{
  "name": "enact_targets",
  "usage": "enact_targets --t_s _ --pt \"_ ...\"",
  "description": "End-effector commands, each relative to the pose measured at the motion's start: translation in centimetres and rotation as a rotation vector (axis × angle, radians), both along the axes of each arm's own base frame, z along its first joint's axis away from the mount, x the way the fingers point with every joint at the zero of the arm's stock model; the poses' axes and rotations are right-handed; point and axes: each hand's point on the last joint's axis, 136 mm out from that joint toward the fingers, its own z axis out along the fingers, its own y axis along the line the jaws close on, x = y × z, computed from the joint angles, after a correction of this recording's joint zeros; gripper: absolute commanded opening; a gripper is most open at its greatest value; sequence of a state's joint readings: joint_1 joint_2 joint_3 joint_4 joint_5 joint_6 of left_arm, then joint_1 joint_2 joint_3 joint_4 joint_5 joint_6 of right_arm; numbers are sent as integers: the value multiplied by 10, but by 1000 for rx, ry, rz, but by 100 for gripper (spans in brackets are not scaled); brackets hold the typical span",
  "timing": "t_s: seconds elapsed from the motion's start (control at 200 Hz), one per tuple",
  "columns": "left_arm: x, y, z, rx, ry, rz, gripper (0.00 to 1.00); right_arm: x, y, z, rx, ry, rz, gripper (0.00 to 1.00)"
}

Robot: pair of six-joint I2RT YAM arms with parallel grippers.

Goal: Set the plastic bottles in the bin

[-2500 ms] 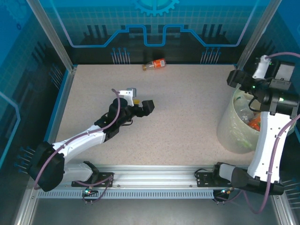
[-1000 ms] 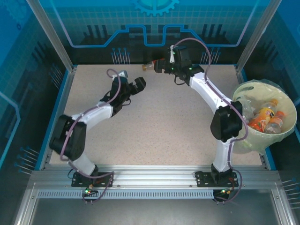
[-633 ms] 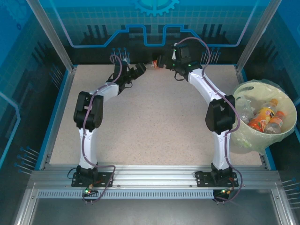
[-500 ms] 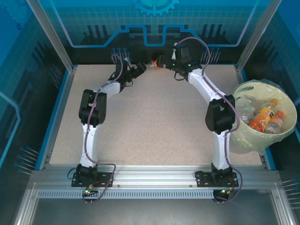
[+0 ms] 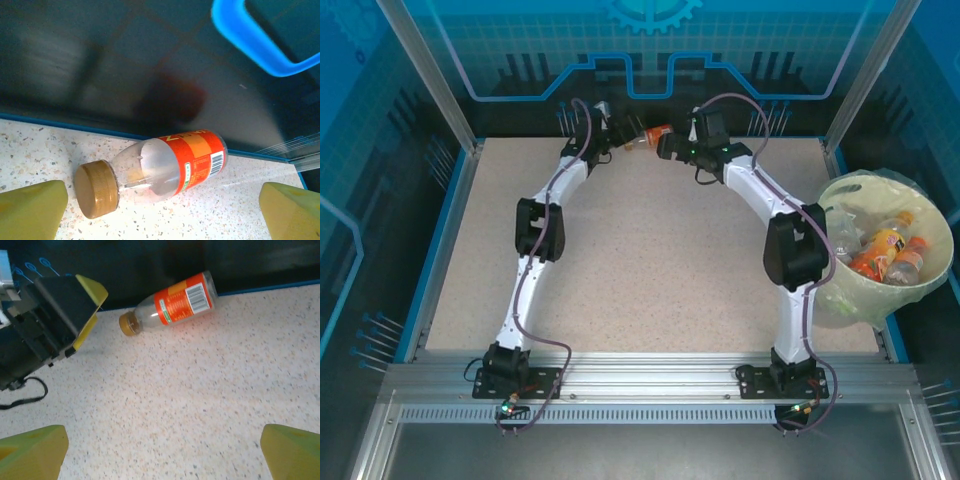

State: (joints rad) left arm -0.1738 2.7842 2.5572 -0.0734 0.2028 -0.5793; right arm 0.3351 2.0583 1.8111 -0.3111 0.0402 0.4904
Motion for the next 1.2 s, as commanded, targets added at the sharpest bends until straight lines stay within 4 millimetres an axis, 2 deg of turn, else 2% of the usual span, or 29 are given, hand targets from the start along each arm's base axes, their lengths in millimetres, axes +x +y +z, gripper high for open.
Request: enact_targets --t_s 0.0,0.165,0.305,0.4,0.57,0.83,0.975,1.105,1.165,1.18,1.195 --pt "2 0 -26 -51 59 -16 99 -6 -8 48 52 -112 -9 100" --pt "10 -9 -31 -158 31 -28 99 -13 -11 63 54 -145 -10 100" --pt "8 -23 -34 -198 18 -77 98 -10 -10 63 49 -149 -2 100" --pt "2 -38 -30 -184 -1 -135 97 -2 -11 50 47 -124 -15 100" --pt "-9 -61 -15 -154 -41 -234 96 20 -20 12 151 -36 -106 100" --pt "-30 -103 14 -106 -98 -355 95 51 -68 -21 293 61 -349 100" --pt "-47 -136 12 -92 -89 -428 95 61 -90 -37 314 97 -431 100" --pt "-69 -163 11 -89 -60 -501 93 72 -98 -49 287 126 -430 100" --pt "-78 -170 21 -97 -61 -524 92 77 -101 -50 261 132 -424 100" --pt "-81 -171 22 -100 -58 -528 92 79 -100 -63 245 154 -426 100" --pt "-83 -172 24 -104 -58 -531 92 81 -100 -62 240 154 -426 100"
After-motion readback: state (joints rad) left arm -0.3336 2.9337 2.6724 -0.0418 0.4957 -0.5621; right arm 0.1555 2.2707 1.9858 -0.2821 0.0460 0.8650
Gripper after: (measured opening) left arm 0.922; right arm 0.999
